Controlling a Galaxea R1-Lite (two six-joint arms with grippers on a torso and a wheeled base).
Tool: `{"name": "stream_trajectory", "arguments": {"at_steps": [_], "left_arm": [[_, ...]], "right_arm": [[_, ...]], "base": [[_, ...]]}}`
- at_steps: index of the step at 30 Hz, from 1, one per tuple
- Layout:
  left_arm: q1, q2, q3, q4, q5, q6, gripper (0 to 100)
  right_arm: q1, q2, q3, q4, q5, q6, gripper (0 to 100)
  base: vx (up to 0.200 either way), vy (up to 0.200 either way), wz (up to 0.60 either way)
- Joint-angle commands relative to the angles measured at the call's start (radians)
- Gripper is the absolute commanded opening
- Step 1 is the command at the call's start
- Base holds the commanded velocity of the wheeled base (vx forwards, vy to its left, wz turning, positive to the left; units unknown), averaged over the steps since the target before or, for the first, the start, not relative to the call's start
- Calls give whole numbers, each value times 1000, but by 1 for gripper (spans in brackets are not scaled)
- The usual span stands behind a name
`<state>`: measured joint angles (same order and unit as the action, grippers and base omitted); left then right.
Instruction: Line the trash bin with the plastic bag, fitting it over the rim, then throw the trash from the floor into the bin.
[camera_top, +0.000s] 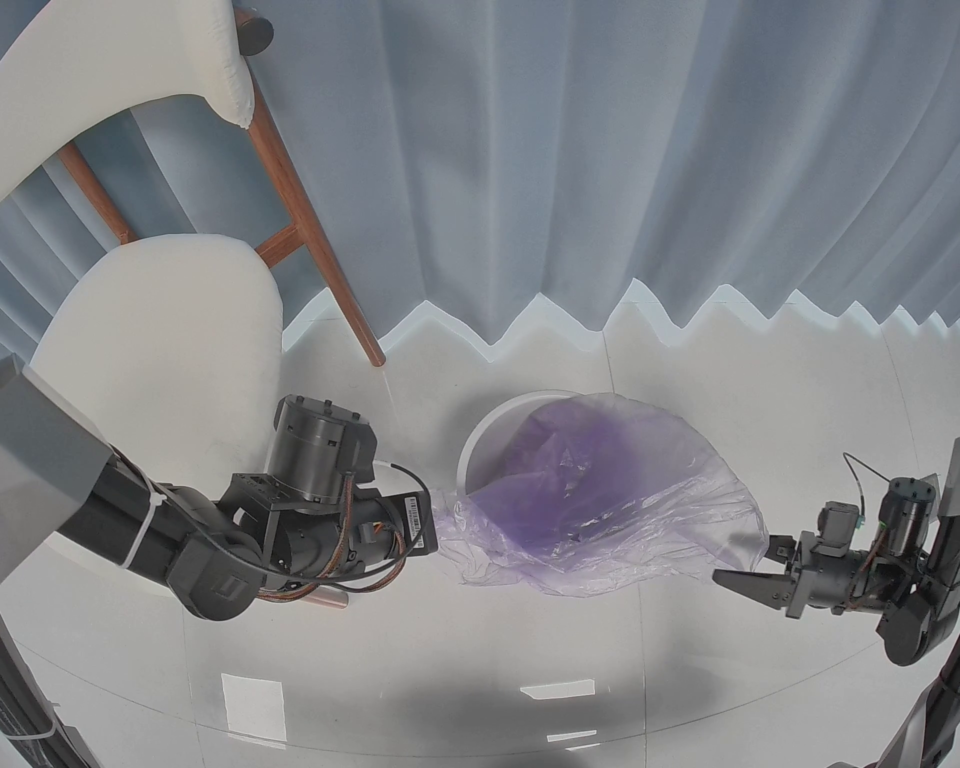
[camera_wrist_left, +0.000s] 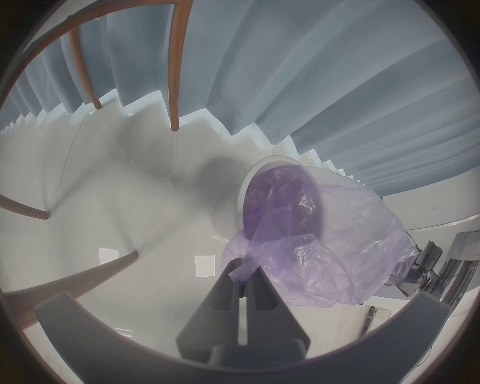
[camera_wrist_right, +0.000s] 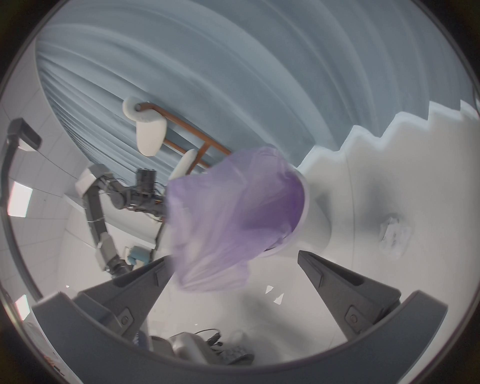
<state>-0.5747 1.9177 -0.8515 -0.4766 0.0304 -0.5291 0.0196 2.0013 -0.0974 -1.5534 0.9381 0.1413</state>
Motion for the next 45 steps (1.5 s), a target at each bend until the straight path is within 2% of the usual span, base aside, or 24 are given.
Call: {"name": "stream_trajectory", "arguments": {"at_steps": [1,7,9,11,14,15,16,18,20,21,22,25,26,28,31,32,33,36,40,45], "left_arm": [[6,3,3,0,3,-9,0],[7,-2,6,1,6,-9,0],[10,-5,12,1,6,-9,0],[10,-9,17,1,5,-9,0],[10,-20,19,1,5,-8,0],[10,-20,19,1,5,-8,0],[10,-34,19,1,5,-9,0],[9,-42,20,1,3,-9,0],[4,-55,31,3,-1,-8,0],[4,-55,32,1,-1,-8,0],[1,-57,45,0,-3,-5,0],[-4,-57,54,0,-3,-3,0],[-4,-57,54,0,-3,-3,0],[-4,-57,52,0,-3,-3,0],[-2,-62,51,0,0,-5,0],[-1,-65,51,0,0,-5,0],[-1,-66,51,0,0,-5,0],[1,-83,55,0,0,-8,0],[7,-88,78,-2,2,-8,0],[10,-98,83,0,0,-9,0]], "right_arm": [[-70,-110,88,-10,119,-29,100],[-127,-114,65,-10,160,-28,100],[-168,-125,54,-10,208,-3,100],[-213,-151,24,-10,235,66,100],[-282,-177,-21,-10,234,219,100],[-282,-177,-21,-10,234,219,100],[-342,-176,-82,-10,228,322,100],[-365,-165,-127,-10,215,363,100],[-365,-116,-226,-1,123,439,100],[-362,-107,-237,-1,111,445,100],[-331,-52,-291,1,48,457,100],[-254,59,-364,3,-56,457,100],[-254,59,-364,3,-56,457,100],[-150,154,-427,1,-160,455,100],[-58,237,-505,1,-265,455,100],[-30,255,-533,3,-289,455,0],[-26,258,-538,3,-294,455,0],[66,269,-611,41,-344,462,0],[140,260,-637,75,-383,462,0],[200,266,-593,70,-386,455,0]], "base": [[0,0,0],[0,0,0],[0,0,0],[0,0,0],[0,0,0],[0,0,0],[0,0,0],[0,0,0],[0,0,0],[0,0,0],[0,0,0],[0,0,0],[0,0,0],[0,0,0],[0,0,0],[0,0,0],[0,0,0],[0,0,0],[0,0,0],[0,0,0]]}}
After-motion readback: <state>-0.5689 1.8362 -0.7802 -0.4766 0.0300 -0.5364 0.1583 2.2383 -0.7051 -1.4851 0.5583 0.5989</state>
